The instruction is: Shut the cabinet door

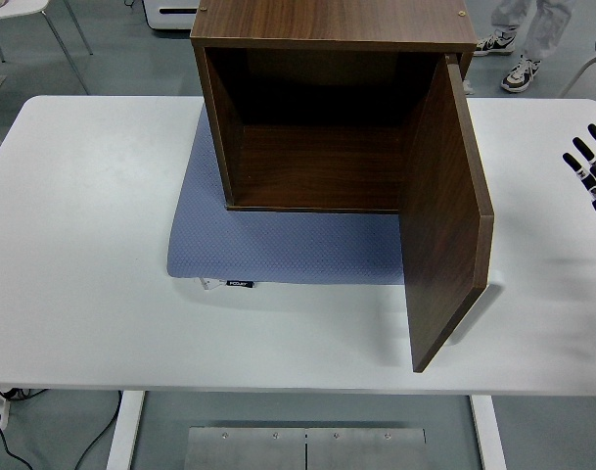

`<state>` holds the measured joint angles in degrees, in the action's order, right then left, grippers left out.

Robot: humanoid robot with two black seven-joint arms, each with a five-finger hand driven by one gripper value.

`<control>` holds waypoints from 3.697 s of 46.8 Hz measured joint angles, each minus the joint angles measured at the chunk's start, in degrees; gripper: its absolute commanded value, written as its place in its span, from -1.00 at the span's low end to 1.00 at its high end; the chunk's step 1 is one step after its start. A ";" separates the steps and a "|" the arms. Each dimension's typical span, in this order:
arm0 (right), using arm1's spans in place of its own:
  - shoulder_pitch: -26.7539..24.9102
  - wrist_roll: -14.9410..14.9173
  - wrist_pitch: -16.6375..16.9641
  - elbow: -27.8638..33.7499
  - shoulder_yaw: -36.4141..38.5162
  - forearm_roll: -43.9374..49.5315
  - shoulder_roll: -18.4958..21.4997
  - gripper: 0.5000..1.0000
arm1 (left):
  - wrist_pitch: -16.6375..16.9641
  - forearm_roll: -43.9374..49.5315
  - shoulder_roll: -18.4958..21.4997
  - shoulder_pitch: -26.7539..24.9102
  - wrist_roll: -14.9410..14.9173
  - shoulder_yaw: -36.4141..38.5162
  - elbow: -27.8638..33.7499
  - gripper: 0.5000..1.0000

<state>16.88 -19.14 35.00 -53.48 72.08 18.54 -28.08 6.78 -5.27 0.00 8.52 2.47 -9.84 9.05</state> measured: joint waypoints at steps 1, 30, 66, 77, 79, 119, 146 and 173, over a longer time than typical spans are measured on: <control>0.00 -0.01 0.00 0.01 0.00 0.00 0.00 1.00 | 0.00 0.00 0.00 -0.03 -0.01 0.00 0.00 1.00; -0.01 -0.02 0.00 0.03 0.02 0.00 -0.04 1.00 | 0.07 0.36 0.00 0.32 0.08 0.00 -0.07 1.00; 0.26 -0.02 0.00 -0.05 0.25 -0.03 -0.66 1.00 | 0.08 0.36 0.00 0.27 0.07 0.00 -0.03 1.00; 0.26 -0.07 0.00 0.01 0.27 -0.07 -0.66 1.00 | 0.08 0.35 0.00 0.27 0.06 0.00 0.00 1.00; 0.27 -0.09 0.00 0.01 0.34 -0.08 -0.66 1.00 | 0.08 0.35 0.00 0.27 0.06 0.00 0.00 1.00; -1.60 0.17 0.00 -0.34 0.97 -0.18 -3.90 1.00 | 0.08 0.35 0.00 0.27 0.05 0.00 -0.06 1.00; -11.13 -0.29 0.00 -0.62 6.34 -0.29 -10.08 1.00 | 0.07 0.35 0.00 0.27 0.03 0.00 -0.03 1.00; -24.14 -0.29 0.00 -0.70 13.32 -0.26 -12.92 1.00 | 0.07 0.35 0.00 0.27 0.03 0.00 -0.02 1.00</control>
<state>-7.25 -19.43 35.00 -54.18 85.40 18.28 -41.00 6.85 -4.92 0.00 8.79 2.50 -9.84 9.04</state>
